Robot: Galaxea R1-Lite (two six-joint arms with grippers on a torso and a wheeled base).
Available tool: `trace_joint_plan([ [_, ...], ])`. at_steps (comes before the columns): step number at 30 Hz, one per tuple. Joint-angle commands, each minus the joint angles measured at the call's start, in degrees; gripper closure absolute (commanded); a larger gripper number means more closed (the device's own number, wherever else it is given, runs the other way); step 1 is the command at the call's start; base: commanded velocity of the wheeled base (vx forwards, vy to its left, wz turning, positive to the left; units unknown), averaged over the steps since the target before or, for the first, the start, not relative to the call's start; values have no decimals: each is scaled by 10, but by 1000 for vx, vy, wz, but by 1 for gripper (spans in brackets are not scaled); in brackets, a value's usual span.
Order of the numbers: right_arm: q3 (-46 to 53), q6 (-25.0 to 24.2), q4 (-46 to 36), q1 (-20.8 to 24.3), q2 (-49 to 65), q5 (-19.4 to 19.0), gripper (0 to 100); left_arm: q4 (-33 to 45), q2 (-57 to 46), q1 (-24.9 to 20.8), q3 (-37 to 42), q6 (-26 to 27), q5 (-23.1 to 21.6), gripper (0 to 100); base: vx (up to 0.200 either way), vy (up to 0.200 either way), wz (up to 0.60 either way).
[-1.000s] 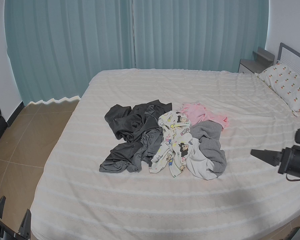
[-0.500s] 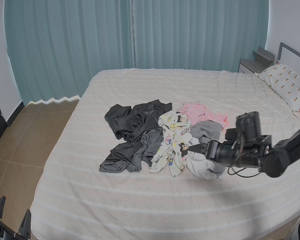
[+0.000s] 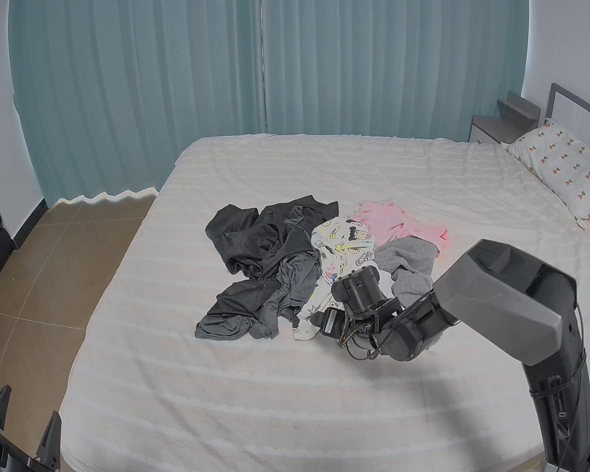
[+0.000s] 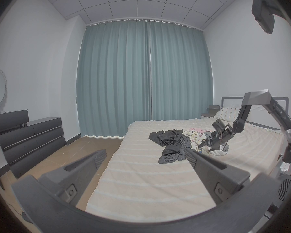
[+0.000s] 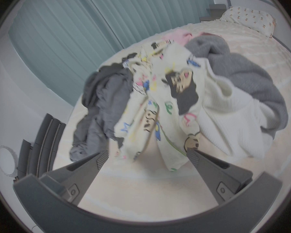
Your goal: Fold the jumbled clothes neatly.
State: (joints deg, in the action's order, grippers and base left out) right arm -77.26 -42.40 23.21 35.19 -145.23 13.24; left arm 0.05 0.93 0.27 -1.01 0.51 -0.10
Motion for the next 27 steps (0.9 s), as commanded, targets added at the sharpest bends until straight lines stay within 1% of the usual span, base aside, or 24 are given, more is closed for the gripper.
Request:
trace_joint_plan([
  [1,-7,-1,-6,-7,-37,2,0,0,-9,0,9,0,0,0,0,0,0],
  [5,-14,-1,-6,-14,-37,2,0,0,-9,0,9,0,0,0,0,0,0],
  [9,-15,1,-5,-19,-28,17,0,0,-9,0,9,0,0,0,0,0,0],
  [12,-17,0,-2,-29,-25,18,0,0,-9,0,9,0,0,0,0,0,0],
  [18,-61,0,-5,-43,-57,19,0,0,-9,0,9,0,0,0,0,0,0],
  [24,-86,7,-11,-39,-65,18,0,0,-9,0,9,0,0,0,0,0,0],
  [25,-106,7,-25,-39,-70,18,100,0,-9,0,9,0,0,0,0,0,0],
  [27,-126,7,-49,-39,-75,17,100,0,-9,0,9,0,0,0,0,0,0],
])
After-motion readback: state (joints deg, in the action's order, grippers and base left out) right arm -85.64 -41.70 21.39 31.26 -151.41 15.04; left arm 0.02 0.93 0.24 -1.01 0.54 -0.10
